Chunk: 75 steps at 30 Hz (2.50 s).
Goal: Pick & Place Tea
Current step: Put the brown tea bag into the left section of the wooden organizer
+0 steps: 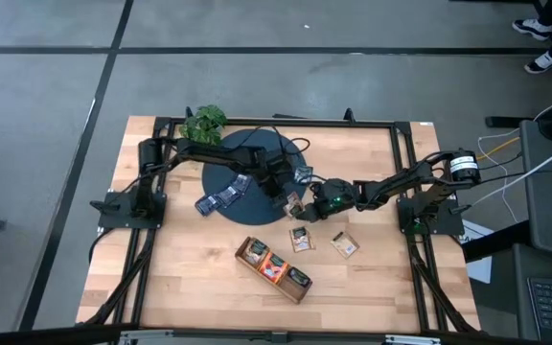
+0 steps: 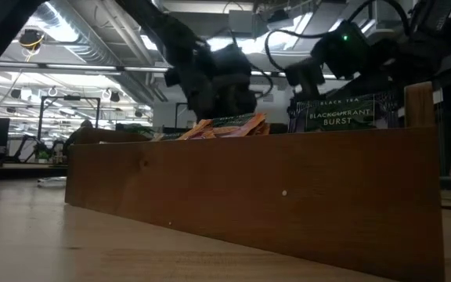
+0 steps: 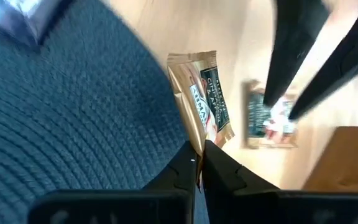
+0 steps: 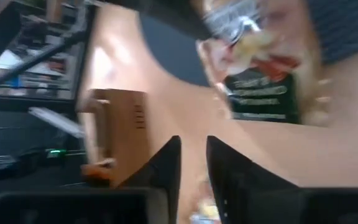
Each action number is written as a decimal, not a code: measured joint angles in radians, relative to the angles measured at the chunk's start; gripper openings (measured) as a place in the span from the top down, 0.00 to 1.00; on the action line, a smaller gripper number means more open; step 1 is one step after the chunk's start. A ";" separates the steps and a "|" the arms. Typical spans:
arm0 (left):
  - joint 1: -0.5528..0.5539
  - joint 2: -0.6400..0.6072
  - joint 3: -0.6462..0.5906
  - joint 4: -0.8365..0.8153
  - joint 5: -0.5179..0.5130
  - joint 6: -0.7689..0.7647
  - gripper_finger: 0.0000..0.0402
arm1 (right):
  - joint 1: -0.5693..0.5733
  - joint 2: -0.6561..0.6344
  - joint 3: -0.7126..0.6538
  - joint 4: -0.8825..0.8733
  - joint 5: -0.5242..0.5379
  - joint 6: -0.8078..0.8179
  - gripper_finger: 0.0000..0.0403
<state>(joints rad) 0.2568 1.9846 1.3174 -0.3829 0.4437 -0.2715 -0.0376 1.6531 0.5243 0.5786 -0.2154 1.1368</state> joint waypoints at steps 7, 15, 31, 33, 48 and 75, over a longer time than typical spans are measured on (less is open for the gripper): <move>0.023 -0.127 -0.082 0.035 0.045 0.039 0.99 | 0.000 -0.001 0.000 0.161 -0.024 0.038 0.71; 0.087 -0.361 -0.419 0.373 0.045 -0.200 0.99 | 0.000 -0.002 0.001 0.259 -0.015 0.064 0.71; -0.003 -0.477 -0.651 0.875 -0.125 -0.528 0.99 | -0.001 -0.002 0.072 0.294 0.157 -0.016 0.71; -0.010 -0.477 -0.651 0.884 -0.136 -0.531 0.98 | -0.002 -0.002 0.086 0.294 0.180 -0.021 0.71; 0.015 -0.480 -0.651 0.879 -0.115 -0.546 0.98 | -0.003 -0.002 0.098 0.273 0.274 -0.024 0.89; 0.110 -0.481 -0.651 0.851 0.228 -0.570 0.81 | -0.003 -0.002 0.099 0.167 -0.051 -0.059 1.00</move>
<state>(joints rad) 0.3672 1.5036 0.6666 0.4679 0.6721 -0.8417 -0.0410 1.6516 0.6235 0.7452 -0.2662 1.0782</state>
